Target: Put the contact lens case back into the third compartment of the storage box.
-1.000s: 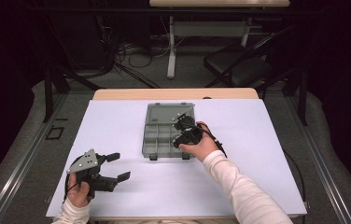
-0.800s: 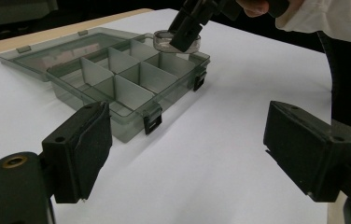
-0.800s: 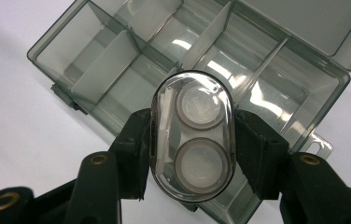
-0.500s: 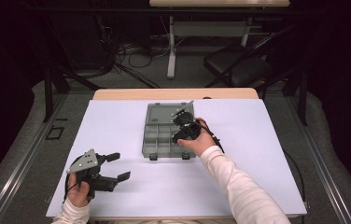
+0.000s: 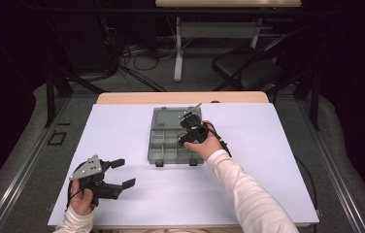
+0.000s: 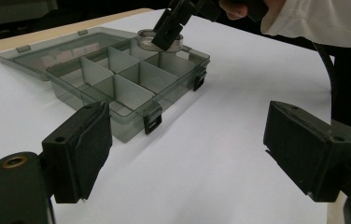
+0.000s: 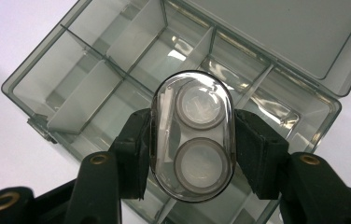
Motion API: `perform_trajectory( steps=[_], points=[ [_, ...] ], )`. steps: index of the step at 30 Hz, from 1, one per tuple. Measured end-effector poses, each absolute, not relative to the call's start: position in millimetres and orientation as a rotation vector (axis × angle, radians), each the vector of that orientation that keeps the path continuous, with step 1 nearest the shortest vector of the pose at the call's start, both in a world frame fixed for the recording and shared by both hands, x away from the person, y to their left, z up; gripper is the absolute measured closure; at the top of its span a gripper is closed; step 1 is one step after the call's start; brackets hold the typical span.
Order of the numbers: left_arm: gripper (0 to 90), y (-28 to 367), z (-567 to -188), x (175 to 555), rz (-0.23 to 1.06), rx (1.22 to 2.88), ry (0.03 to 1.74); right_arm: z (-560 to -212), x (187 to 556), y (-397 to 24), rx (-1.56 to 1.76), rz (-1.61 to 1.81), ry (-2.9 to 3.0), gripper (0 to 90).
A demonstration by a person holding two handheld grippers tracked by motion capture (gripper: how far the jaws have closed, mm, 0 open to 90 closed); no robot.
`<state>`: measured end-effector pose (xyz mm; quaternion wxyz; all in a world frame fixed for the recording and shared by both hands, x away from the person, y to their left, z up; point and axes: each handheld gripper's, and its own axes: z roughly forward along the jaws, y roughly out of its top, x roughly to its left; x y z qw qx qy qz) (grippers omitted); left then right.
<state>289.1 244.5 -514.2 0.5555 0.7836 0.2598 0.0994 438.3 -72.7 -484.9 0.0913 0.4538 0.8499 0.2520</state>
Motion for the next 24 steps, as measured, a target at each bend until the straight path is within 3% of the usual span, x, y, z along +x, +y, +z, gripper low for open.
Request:
perform_trajectory(
  steps=[24],
  points=[
    [16.1, 244.6, -514.3, 289.2, 0.235, 1.850, 0.615, -484.5, 443.7, -74.8, 1.266, 0.883, 2.451, 48.8]
  ],
)
